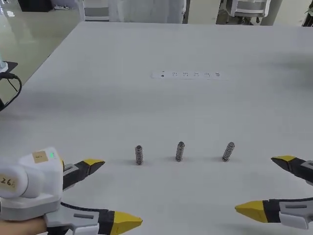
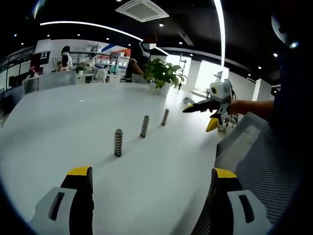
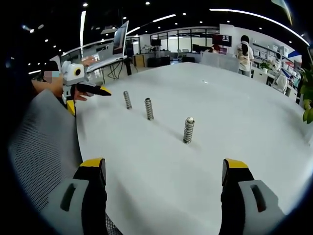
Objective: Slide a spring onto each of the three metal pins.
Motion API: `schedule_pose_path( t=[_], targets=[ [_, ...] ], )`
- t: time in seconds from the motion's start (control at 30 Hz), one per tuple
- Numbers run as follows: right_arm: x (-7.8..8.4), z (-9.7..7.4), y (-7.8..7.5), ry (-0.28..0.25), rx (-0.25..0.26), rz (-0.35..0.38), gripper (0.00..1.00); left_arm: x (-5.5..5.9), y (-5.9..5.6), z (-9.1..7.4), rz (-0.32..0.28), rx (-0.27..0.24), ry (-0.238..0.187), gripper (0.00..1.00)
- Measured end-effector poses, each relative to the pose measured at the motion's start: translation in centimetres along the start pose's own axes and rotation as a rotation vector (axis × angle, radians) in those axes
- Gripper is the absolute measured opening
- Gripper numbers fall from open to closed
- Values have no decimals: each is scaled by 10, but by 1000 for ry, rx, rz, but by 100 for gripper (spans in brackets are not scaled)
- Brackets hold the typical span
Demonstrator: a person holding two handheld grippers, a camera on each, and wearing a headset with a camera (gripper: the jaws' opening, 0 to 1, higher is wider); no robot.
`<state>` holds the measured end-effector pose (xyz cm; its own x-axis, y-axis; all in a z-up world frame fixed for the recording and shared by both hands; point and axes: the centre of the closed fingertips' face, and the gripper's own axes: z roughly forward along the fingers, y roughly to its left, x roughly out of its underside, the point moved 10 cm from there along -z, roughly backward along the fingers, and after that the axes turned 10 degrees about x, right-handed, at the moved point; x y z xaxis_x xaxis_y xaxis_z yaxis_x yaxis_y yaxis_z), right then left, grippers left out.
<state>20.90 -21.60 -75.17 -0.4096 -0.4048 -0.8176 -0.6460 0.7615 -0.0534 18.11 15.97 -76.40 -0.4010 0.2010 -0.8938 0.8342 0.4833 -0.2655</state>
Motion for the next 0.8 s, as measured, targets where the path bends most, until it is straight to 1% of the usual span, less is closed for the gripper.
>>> schedule_pose_path(
  t=[0.1,0.33,0.8],
  targets=[
    [1,-1,-1,-7,6,13,99,0,0,0,-2,-6,-3,98],
    [6,-3,-1,7,9,18,99,0,0,1,-3,-7,-3,98],
    [4,-1,-4,9,6,21,99,0,0,1,-4,-14,1,98]
  ],
)
